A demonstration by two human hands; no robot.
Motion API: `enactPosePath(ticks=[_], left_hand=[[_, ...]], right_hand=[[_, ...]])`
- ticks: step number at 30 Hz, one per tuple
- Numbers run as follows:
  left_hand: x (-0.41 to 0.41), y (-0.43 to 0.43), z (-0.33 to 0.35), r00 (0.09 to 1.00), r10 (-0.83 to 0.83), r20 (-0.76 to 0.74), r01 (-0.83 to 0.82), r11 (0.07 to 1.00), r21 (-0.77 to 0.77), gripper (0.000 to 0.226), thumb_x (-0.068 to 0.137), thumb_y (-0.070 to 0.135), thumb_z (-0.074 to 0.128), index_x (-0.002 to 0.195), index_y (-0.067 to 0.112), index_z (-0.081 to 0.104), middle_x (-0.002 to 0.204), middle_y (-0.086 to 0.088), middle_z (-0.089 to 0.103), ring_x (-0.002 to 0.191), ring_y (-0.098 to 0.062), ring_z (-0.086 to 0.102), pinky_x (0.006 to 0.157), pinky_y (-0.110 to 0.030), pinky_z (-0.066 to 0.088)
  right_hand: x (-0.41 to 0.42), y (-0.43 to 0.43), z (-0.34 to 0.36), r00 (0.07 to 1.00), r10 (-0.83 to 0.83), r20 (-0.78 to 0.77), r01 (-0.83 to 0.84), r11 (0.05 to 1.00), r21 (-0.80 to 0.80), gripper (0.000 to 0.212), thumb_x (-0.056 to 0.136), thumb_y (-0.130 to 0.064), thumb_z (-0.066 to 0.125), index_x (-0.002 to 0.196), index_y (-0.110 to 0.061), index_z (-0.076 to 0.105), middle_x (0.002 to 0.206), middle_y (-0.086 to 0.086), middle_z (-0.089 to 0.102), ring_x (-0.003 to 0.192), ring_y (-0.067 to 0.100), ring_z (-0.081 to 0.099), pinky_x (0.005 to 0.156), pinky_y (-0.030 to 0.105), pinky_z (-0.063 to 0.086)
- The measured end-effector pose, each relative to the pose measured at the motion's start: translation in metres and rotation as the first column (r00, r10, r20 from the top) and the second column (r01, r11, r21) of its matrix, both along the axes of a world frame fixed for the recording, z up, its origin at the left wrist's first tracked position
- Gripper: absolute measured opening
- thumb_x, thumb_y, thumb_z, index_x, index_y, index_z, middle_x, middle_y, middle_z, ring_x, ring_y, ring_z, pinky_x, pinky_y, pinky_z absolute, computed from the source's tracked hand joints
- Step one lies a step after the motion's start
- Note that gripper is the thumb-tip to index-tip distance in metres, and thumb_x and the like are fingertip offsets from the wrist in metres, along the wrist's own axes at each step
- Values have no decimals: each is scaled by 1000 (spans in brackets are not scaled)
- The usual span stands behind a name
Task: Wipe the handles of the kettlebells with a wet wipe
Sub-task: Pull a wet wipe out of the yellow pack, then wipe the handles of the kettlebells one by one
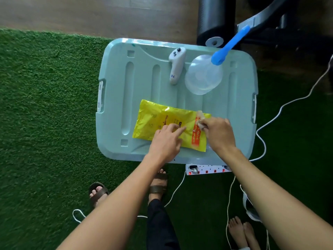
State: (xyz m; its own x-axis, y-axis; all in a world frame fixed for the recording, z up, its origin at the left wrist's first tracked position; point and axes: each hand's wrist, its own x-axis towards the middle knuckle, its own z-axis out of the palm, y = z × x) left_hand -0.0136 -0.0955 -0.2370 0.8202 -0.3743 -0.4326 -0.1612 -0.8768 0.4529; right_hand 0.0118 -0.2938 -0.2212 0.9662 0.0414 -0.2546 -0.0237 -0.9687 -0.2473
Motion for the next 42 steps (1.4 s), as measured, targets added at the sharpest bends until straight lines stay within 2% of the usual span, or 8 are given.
enactPosePath(ticks=[4,9,14,18,22,27,36,42], left_hand=[[-7,62,37,953,299,50,-282,934,-218,49,92,22,64,140,31,59,133,2,59,120,-22,56,95,-44,49],[-28,210,109,756,629,182,-605,777,-172,45,92,22,66,136,28,62,130,2,61,118,-23,56,99,-45,48],[-67,382,177,541,785,302,-804,588,-90,42,94,25,65,136,28,61,131,1,60,118,-22,55,101,-44,48],[-111,508,218,381,855,352,-904,424,-53,45,92,29,67,137,28,61,132,2,61,122,-20,53,99,-40,48],[-163,617,242,249,895,371,-958,283,-40,49,93,35,64,141,30,57,134,4,59,125,-17,52,103,-37,46],[-230,743,258,89,915,394,-996,82,34,49,94,41,59,143,33,54,136,8,57,125,-13,53,100,-35,50],[-347,940,235,-265,887,379,-918,-352,182,54,92,43,66,143,32,54,139,6,57,126,-17,55,96,-39,55],[-394,1051,193,-364,865,346,-852,-459,253,55,90,36,67,143,31,53,139,1,57,127,-21,55,95,-42,55]], right_hand=[[15,53,52,998,-63,21,56,968,246,9,85,-26,75,94,-25,78,84,-2,78,74,25,71,72,39,56],[41,184,123,998,-29,54,5,912,410,29,81,-24,81,109,-25,74,88,-6,77,62,13,59,73,32,54],[53,382,178,961,251,115,-276,855,439,20,83,-23,80,101,-28,80,82,-8,77,57,5,51,69,30,53],[35,560,208,875,470,117,-470,768,435,20,82,-19,80,101,-24,80,85,-3,76,67,15,61,71,35,54],[0,723,231,735,666,125,-647,635,421,15,87,-27,77,101,-24,80,90,-5,77,74,17,65,71,28,48],[-48,898,250,529,840,121,-790,436,430,19,87,-27,76,106,-24,78,98,-5,77,83,17,68,78,33,54],[-138,1166,227,201,979,21,-866,167,472,18,87,-26,75,105,-25,77,100,-12,76,81,10,65,79,32,54],[-193,1317,195,31,997,-73,-890,60,452,14,89,-24,72,101,-24,79,97,-8,77,83,11,68,77,31,55]])
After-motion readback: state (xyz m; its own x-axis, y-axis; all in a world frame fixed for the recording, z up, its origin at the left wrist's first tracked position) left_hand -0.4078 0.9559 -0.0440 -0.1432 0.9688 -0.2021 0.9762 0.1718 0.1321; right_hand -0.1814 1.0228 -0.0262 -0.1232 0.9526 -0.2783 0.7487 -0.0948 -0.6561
